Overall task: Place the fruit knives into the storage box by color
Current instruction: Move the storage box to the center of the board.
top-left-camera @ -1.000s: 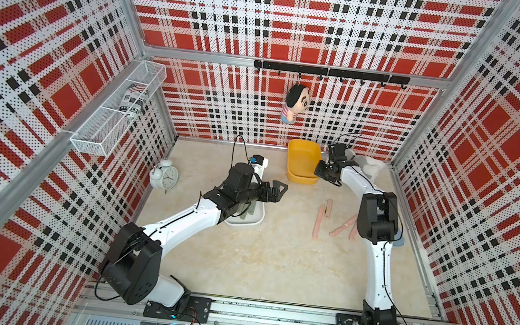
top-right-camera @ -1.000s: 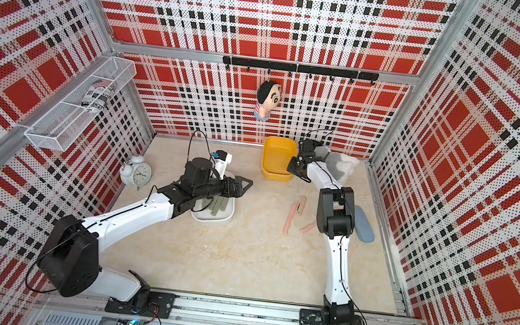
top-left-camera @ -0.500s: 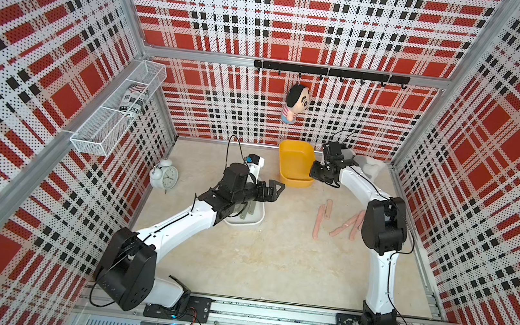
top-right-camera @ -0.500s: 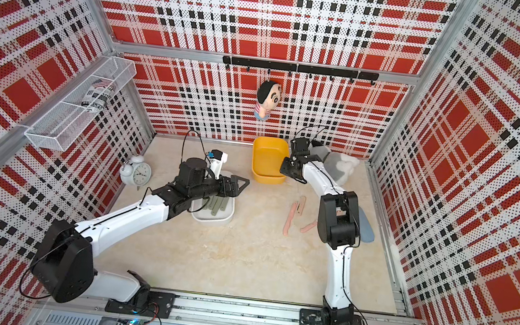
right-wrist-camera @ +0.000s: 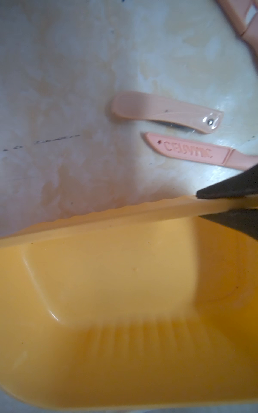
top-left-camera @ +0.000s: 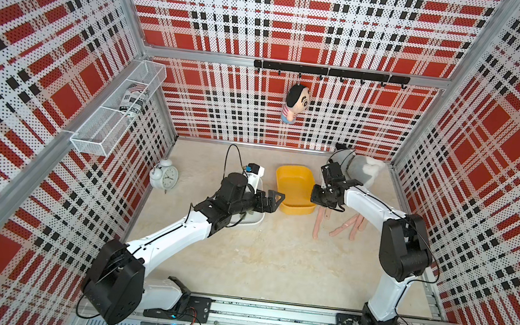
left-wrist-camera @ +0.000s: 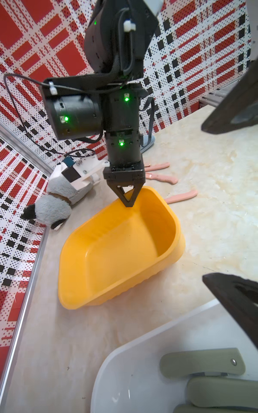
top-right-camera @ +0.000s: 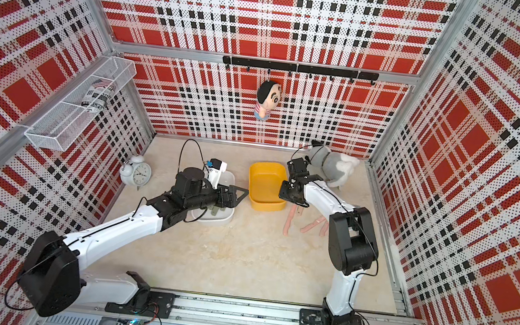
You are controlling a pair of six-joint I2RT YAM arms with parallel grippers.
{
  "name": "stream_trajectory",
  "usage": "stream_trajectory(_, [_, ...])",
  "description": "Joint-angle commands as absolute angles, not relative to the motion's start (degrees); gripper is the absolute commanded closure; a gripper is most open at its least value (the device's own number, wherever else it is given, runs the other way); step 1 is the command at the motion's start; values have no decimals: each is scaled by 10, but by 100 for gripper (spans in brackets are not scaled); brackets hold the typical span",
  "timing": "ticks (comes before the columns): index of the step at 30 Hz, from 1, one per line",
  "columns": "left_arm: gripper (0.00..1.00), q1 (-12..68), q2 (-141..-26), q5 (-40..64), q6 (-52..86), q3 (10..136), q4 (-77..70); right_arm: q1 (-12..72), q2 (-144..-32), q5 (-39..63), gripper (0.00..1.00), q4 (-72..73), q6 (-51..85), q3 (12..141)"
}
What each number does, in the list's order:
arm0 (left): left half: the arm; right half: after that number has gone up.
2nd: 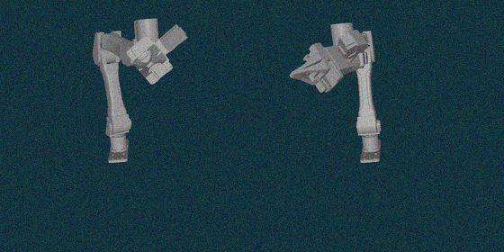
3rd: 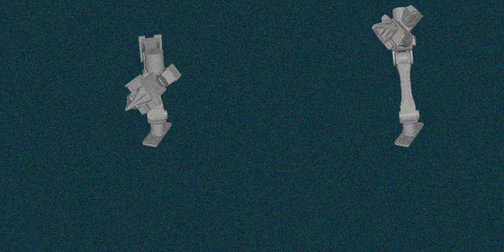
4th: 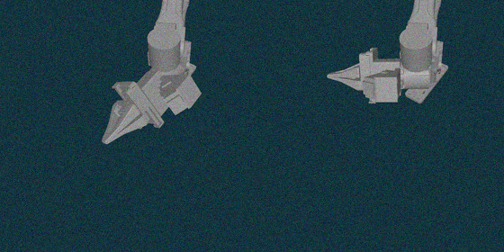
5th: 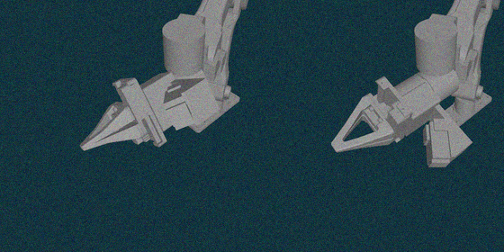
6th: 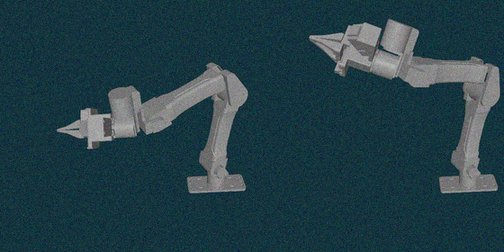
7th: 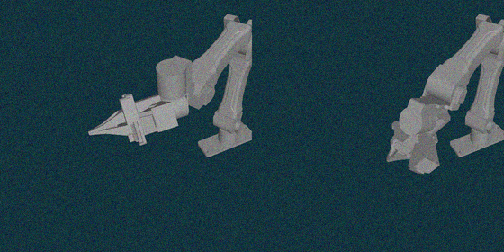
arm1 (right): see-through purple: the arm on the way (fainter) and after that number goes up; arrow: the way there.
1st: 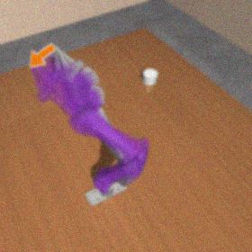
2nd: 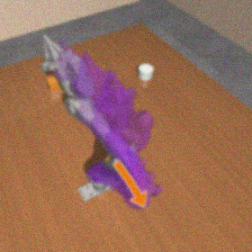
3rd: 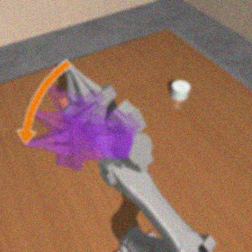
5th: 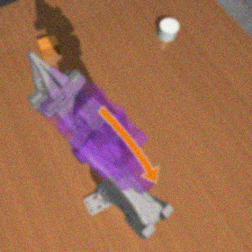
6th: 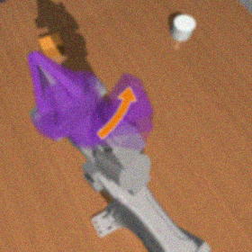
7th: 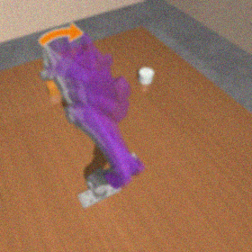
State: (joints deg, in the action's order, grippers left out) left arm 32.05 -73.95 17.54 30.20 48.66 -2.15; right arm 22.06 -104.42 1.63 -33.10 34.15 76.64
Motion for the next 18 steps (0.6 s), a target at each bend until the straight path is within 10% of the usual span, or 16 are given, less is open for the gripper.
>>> stream_trajectory(1, [2,329,-727,169,304,479,-31,242,-990,5,96,-309,355,739])
stream_trajectory(18, [2,348,-732,162,309,483,-30,288,-914,-2,93,-301,383,602])
